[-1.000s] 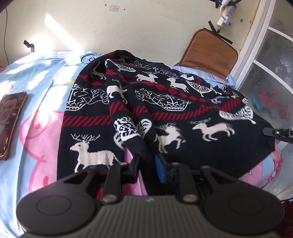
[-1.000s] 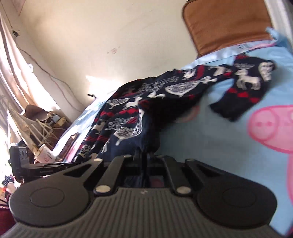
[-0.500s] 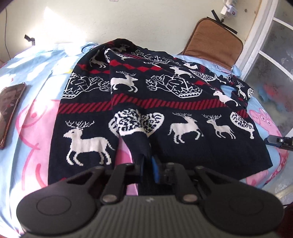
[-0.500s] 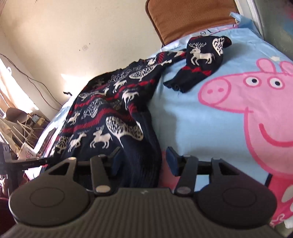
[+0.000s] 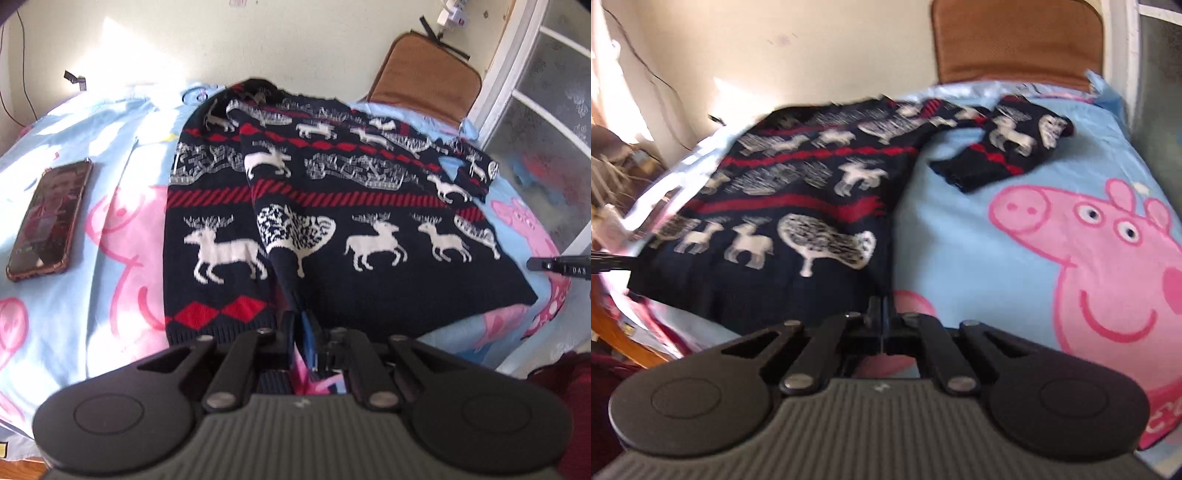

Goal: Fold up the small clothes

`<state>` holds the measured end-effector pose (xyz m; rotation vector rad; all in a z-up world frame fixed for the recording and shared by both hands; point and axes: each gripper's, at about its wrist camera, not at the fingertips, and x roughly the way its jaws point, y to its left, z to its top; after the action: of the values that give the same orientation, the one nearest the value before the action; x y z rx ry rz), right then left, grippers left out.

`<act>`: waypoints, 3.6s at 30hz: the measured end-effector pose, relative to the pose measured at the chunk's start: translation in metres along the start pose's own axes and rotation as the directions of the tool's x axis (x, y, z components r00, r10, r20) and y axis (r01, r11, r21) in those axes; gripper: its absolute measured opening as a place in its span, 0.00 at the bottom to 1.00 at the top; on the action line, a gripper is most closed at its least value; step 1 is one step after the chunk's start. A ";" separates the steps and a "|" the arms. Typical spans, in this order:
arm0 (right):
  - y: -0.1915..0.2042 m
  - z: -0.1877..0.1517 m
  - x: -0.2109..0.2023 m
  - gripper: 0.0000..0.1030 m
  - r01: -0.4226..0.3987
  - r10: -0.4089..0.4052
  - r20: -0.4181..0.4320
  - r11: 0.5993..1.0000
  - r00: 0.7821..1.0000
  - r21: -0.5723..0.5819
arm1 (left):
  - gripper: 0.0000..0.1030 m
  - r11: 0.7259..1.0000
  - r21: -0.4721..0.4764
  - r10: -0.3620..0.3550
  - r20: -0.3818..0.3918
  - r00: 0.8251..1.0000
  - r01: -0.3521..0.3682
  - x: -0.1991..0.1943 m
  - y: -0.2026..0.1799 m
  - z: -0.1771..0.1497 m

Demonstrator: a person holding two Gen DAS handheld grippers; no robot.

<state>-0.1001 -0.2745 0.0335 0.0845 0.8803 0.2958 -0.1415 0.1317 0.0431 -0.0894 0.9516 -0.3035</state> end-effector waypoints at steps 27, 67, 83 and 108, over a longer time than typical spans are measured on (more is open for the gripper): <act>0.302 0.204 0.205 0.57 -0.409 0.388 -0.130 0.860 0.912 -0.305 | 0.11 0.972 -0.235 0.015 0.152 0.988 0.021 0.000 0.070 -0.017; 0.336 0.231 0.135 0.13 -0.470 0.659 0.171 0.671 0.733 -0.573 | 0.24 0.986 0.013 0.114 0.687 0.718 -0.169 -0.118 -0.028 0.149; 0.099 0.314 0.143 0.13 -0.444 0.338 0.474 0.887 0.813 0.129 | 0.56 0.992 -0.095 0.120 0.425 0.897 -0.088 0.041 0.036 0.221; -0.025 0.208 0.214 0.40 -0.274 0.186 0.237 0.862 0.953 0.427 | 0.46 0.959 -0.236 0.214 0.229 0.949 -0.159 0.230 0.077 0.265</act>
<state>0.1936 -0.2261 0.0012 0.6537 0.7351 0.2938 0.2151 0.1221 -0.0002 -0.2288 0.7290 -0.0099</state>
